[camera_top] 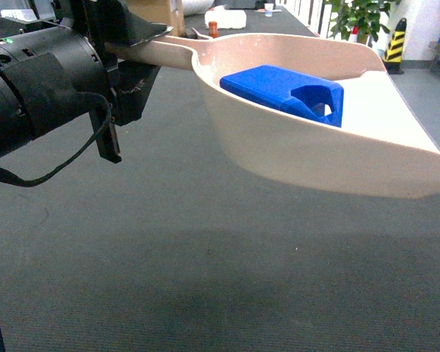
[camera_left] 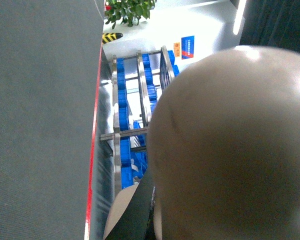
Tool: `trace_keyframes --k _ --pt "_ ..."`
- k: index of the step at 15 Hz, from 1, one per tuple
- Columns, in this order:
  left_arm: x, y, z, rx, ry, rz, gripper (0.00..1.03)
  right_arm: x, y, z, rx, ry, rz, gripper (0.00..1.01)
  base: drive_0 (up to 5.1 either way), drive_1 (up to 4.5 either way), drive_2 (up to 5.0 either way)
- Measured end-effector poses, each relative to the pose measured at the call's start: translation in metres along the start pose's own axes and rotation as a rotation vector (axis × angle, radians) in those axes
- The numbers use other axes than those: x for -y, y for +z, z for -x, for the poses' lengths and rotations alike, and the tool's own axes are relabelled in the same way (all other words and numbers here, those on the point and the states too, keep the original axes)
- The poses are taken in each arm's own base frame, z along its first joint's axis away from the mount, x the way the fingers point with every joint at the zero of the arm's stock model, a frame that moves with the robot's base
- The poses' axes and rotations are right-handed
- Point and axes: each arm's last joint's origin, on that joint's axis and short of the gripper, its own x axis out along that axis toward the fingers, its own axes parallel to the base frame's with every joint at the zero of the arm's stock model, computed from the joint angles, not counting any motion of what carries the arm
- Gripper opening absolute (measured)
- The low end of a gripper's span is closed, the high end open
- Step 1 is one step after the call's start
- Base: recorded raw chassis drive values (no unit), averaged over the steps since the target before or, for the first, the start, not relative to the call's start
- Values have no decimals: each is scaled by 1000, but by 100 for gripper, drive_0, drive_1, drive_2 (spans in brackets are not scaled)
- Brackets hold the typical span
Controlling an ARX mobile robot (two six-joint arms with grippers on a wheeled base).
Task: Place part in tray to right shelf
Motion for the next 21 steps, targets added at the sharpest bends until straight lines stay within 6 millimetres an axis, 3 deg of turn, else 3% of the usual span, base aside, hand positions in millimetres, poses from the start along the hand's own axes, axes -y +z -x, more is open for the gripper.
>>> trace_keyframes --k 2,4,6,21 --pt "0 0 0 0 0 0 16 4 -37 39 -83 -98 100 98 0 0 0" --pt "0 0 0 1 0 0 16 -8 -64 72 -70 -120 104 98 0 0 0" --pt "0 0 0 0 0 0 16 -26 -84 91 -129 -109 159 98 0 0 0" --pt "0 1 0 2 -2 -1 16 -25 -82 90 -120 -140 153 98 498 -247 -247"
